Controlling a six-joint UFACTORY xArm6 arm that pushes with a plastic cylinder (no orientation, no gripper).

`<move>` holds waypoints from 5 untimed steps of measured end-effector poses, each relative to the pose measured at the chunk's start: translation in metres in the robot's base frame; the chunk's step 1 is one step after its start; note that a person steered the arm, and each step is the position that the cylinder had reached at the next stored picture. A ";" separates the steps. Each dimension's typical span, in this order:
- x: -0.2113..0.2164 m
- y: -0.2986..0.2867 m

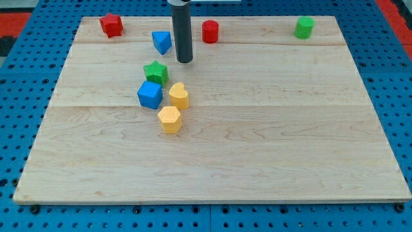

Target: Push the red circle to the center top

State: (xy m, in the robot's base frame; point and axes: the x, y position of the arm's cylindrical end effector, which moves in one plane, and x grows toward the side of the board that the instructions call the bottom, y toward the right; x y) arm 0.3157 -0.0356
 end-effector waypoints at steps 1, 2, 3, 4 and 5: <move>-0.036 0.018; -0.052 0.057; -0.058 0.061; -0.058 0.061; -0.049 0.073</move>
